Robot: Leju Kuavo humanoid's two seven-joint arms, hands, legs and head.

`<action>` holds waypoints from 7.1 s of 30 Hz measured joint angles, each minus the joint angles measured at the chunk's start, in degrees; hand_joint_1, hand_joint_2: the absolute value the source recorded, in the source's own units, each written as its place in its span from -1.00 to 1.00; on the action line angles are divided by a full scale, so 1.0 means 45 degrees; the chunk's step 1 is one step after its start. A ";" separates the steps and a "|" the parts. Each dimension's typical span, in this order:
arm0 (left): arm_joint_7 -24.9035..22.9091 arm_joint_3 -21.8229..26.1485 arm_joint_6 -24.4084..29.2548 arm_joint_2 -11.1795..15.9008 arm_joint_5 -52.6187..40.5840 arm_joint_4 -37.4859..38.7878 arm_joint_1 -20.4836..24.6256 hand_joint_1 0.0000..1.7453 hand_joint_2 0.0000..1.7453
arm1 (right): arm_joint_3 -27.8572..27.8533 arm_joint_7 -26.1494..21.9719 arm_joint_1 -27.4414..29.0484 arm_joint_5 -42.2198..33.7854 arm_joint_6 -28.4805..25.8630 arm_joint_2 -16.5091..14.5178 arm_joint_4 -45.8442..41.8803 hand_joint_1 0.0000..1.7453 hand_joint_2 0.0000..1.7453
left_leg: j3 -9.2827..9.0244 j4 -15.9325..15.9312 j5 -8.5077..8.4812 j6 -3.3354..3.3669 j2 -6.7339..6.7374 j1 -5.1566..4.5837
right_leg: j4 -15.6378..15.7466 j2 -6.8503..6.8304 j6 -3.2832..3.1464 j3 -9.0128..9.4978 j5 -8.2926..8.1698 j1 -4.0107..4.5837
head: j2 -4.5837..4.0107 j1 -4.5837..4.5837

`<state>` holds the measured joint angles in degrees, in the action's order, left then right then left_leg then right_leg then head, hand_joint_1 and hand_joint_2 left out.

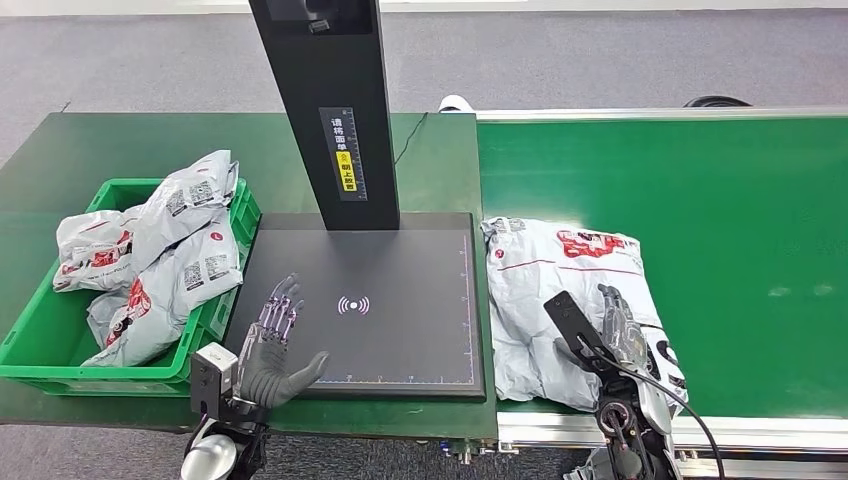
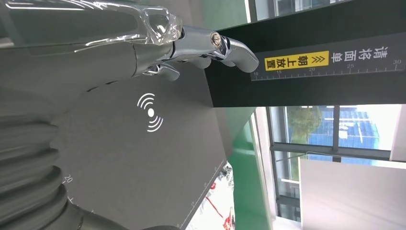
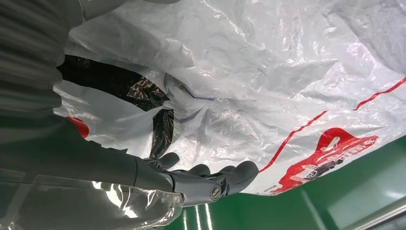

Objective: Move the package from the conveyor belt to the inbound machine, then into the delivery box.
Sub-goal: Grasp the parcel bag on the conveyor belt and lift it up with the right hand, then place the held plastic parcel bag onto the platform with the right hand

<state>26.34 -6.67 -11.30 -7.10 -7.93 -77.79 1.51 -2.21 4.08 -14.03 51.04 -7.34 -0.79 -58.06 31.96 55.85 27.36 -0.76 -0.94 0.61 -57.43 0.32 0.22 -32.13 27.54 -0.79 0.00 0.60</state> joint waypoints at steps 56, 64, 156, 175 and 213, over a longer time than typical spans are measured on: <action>-0.0335 -0.0015 0.0461 -0.0039 -0.0515 0.0393 0.0019 -1.00 1.00 | 0.0906 0.2041 -0.0801 0.2822 0.2422 -0.0274 0.2064 1.00 1.00 | -0.0133 0.0000 0.0004 0.0001 0.0003 0.0000 | 0.0007 0.0007 0.0002 0.0128 0.0003 0.0001 | 0.0000 -0.0001; -0.0335 -0.0015 0.0461 -0.0039 -0.0515 0.0393 0.0019 -1.00 1.00 | 0.0935 0.2041 -0.0800 0.2821 0.2427 -0.0316 0.2090 1.00 1.00 | -0.0134 0.0000 0.0004 0.0001 0.0003 0.0000 | 0.0007 0.0008 0.0002 0.0128 0.0003 0.0000 | 0.0000 0.0000; 0.2390 0.0555 0.3172 0.0127 0.1767 -0.0998 0.0004 -1.00 1.00 | 1.0260 -0.6868 -0.5666 -0.1706 0.3498 -0.1187 0.3859 1.00 1.00 | -0.0010 0.0000 -0.0017 0.0016 0.0020 0.0005 | -0.0002 0.0027 0.0002 0.0007 -0.0021 0.0009 | 0.0000 -0.0011; 0.2362 0.0510 0.3245 0.0101 0.1786 -0.0986 -0.0122 -1.00 1.00 | 1.0928 -0.5926 -0.6082 -0.1678 0.1234 -0.1809 0.5156 -1.00 1.00 | -0.0009 0.0000 -0.0017 0.0016 0.0018 0.0004 | -0.0002 0.0027 0.0003 0.0007 -0.0023 0.0008 | 0.0000 -0.0012; 0.2186 -0.0368 0.3736 0.0117 -0.0141 -0.1587 -0.0438 -1.00 1.00 | 0.4824 -0.8246 -0.2110 -0.9453 0.1032 -0.0910 -0.0466 -1.00 1.00 | -0.0004 0.0002 -0.0014 0.0018 0.0016 0.0002 | 0.0000 0.0027 0.0003 0.0000 -0.0023 0.0005 | 0.0000 -0.0012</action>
<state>36.17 -8.32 5.51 -6.58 -8.57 -84.93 -0.46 19.50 -33.03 -23.52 8.50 -2.69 -4.88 -60.16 31.94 55.86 27.30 -0.68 -0.86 0.62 -57.43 0.44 0.24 -32.13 27.43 -0.77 0.00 0.54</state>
